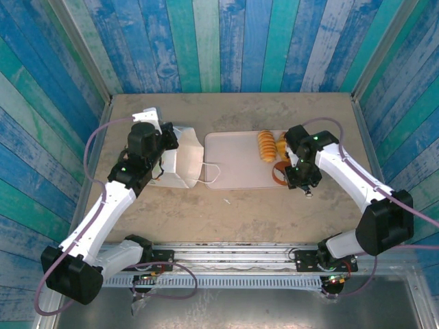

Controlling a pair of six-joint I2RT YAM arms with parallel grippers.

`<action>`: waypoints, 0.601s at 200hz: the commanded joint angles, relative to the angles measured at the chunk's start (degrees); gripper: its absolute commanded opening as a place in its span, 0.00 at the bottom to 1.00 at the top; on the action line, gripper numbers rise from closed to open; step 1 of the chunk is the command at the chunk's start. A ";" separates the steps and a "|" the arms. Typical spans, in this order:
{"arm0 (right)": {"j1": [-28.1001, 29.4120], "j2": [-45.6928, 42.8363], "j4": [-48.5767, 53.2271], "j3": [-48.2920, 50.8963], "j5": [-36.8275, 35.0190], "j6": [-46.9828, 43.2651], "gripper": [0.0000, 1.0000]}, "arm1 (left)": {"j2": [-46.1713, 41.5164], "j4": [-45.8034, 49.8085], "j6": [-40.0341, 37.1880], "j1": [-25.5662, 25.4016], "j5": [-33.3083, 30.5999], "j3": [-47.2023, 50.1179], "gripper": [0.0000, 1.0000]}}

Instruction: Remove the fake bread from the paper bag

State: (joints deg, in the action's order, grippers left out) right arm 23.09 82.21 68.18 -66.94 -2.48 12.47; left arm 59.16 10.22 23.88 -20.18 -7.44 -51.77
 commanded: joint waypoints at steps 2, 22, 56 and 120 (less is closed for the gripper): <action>-0.51 -0.53 2.20 0.84 -2.53 1.42 0.53 | 0.25 -2.22 0.62 0.15 0.88 0.45 0.00; -0.50 -0.48 2.27 1.02 -2.95 1.62 0.53 | 0.09 -2.06 0.63 0.19 1.03 0.51 0.00; -0.64 -1.28 2.39 0.71 -3.90 2.04 0.53 | -0.44 -1.85 0.64 0.23 0.74 0.62 0.00; -0.75 -1.77 2.31 0.25 -1.76 1.25 0.56 | -0.36 -2.12 0.91 0.21 1.08 0.75 0.00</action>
State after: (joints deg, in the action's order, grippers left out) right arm 22.79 82.08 69.08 -66.57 -4.27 13.50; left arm 59.16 9.82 24.32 -20.18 -6.48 -51.35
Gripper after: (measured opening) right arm 0.552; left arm 0.044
